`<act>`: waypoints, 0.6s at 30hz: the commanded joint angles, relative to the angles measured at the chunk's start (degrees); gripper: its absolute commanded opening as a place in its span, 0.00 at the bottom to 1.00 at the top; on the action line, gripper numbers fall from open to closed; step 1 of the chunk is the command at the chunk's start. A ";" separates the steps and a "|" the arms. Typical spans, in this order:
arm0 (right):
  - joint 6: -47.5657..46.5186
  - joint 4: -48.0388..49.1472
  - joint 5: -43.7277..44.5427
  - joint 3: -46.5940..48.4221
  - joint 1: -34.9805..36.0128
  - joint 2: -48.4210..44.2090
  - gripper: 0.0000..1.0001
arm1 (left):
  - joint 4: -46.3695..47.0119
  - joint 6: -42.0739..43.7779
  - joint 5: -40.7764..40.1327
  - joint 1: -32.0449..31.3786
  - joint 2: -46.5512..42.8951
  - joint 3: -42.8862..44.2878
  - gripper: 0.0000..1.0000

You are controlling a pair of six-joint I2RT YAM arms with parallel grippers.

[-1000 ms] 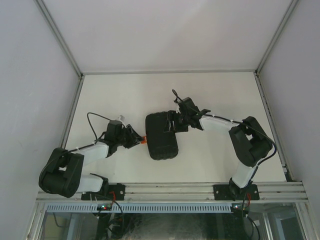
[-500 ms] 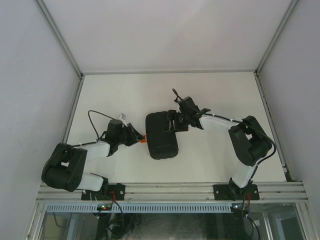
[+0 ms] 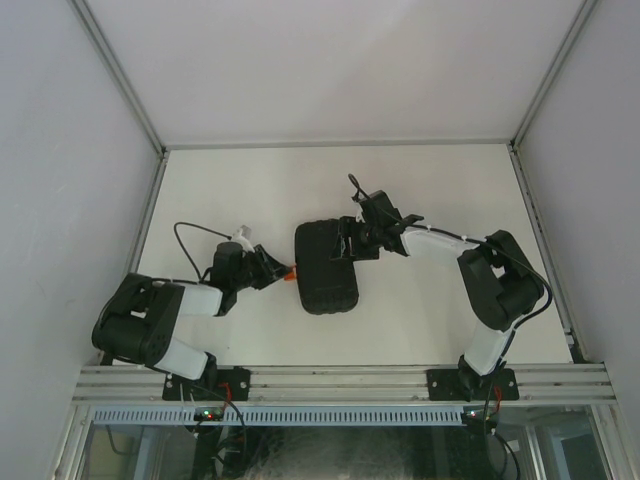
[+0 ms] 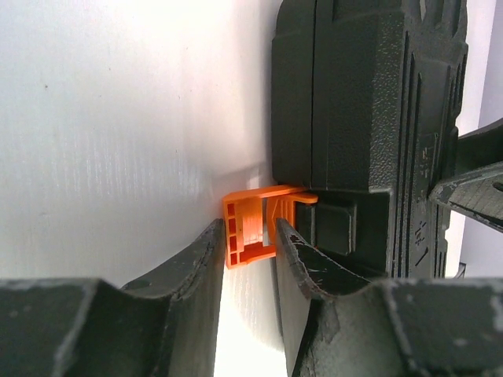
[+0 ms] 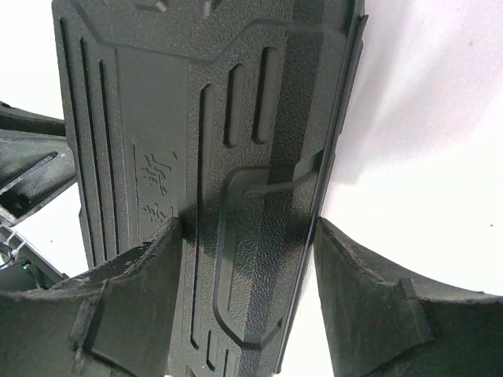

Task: Sort the tools into containers
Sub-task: Close the storage box at the center of the board.

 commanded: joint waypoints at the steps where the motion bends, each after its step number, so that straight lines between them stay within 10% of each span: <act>1: -4.25 -5.16 4.34 -0.93 1.42 3.21 0.41 | 2.29 -0.91 2.70 -0.79 0.83 -0.54 0.36; 18: -4.27 -5.15 3.86 -0.24 1.42 3.86 0.39 | 3.29 -1.97 5.05 -1.28 -0.26 -5.32 0.36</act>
